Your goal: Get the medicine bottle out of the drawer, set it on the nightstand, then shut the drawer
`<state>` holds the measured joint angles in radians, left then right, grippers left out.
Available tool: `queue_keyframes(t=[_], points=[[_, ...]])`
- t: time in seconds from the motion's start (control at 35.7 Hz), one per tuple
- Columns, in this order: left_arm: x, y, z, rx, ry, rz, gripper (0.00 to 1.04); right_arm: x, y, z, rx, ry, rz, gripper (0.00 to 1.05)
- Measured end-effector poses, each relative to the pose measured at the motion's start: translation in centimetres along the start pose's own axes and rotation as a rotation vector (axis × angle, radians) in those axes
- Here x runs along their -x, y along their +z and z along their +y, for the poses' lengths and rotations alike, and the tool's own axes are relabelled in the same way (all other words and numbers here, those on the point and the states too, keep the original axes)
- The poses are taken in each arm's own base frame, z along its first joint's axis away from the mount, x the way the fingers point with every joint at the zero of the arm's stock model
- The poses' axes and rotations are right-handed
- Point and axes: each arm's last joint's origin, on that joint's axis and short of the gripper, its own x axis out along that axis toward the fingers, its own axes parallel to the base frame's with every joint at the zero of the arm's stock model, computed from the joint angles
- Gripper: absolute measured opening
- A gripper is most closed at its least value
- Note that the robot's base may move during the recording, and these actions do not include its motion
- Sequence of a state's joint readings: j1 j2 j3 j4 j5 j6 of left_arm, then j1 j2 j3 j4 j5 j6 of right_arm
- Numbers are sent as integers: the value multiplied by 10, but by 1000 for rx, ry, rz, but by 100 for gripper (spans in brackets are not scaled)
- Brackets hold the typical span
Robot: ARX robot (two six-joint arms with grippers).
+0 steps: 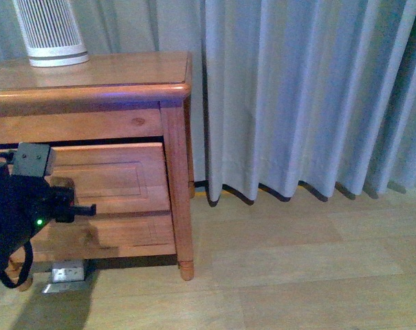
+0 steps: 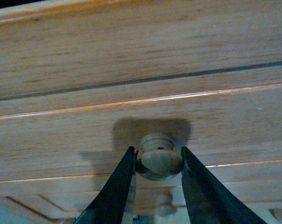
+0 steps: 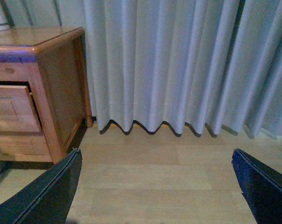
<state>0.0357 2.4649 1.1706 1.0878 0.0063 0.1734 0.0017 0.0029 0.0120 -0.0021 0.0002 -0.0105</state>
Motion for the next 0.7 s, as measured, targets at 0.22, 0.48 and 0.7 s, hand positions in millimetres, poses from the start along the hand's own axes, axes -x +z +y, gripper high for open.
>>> queue_keyframes(t=[0.22,0.48,0.7], points=[[38,-8,-2,-4,-3,9,24,0,0,0,0,0,0,98],[89,-14,-4,-13,-36,61,24,0,0,0,0,0,0,98],[131,-19,-6,-29,-70,128,24,0,0,0,0,0,0,98]])
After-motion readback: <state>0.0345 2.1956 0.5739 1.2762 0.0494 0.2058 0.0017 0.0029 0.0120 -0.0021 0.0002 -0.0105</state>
